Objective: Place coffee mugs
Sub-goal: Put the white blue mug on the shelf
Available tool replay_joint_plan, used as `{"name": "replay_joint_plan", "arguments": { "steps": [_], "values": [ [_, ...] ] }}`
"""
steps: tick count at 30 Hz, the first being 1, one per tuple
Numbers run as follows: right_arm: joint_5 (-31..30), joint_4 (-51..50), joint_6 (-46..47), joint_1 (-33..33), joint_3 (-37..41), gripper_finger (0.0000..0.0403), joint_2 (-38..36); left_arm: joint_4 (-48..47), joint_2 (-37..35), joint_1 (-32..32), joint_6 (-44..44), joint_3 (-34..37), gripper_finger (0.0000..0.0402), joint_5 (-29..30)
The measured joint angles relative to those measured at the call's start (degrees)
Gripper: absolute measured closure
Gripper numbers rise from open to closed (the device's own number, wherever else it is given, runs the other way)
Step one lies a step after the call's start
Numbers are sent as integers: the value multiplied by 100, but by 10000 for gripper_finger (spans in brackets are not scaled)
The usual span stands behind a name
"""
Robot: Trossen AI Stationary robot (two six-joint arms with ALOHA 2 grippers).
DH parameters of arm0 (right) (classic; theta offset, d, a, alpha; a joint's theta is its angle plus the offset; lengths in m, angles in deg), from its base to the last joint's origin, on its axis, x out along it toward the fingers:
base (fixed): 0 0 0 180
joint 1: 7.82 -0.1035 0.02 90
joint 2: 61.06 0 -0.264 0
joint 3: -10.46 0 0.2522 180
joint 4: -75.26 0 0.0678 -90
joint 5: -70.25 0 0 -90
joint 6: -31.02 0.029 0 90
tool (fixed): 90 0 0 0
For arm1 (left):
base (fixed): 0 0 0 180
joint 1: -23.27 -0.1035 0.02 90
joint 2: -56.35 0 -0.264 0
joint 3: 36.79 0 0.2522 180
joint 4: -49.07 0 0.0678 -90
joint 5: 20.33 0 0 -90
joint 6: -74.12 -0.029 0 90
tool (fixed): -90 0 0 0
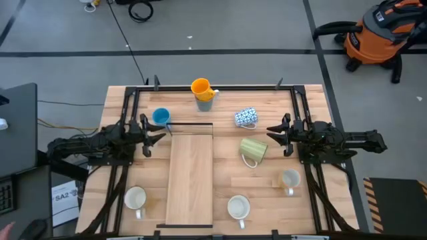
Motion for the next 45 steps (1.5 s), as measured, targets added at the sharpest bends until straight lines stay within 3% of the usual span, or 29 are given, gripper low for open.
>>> {"name": "replay_joint_plan", "arguments": {
  "steps": [16, 23, 45],
  "values": [
    [0, -2, -3, 0, 0, 282, 0, 79, 2, -2, -3, -2, 251, -22],
    [1, -2, -774, 1, 2, 282, -2, 83, 2, -2, -2, -2, 251, -22],
    [0, 371, -701, 1, 1, 282, -2, 90, 2, -1, -4, -2, 251, -24]
  ]
}}
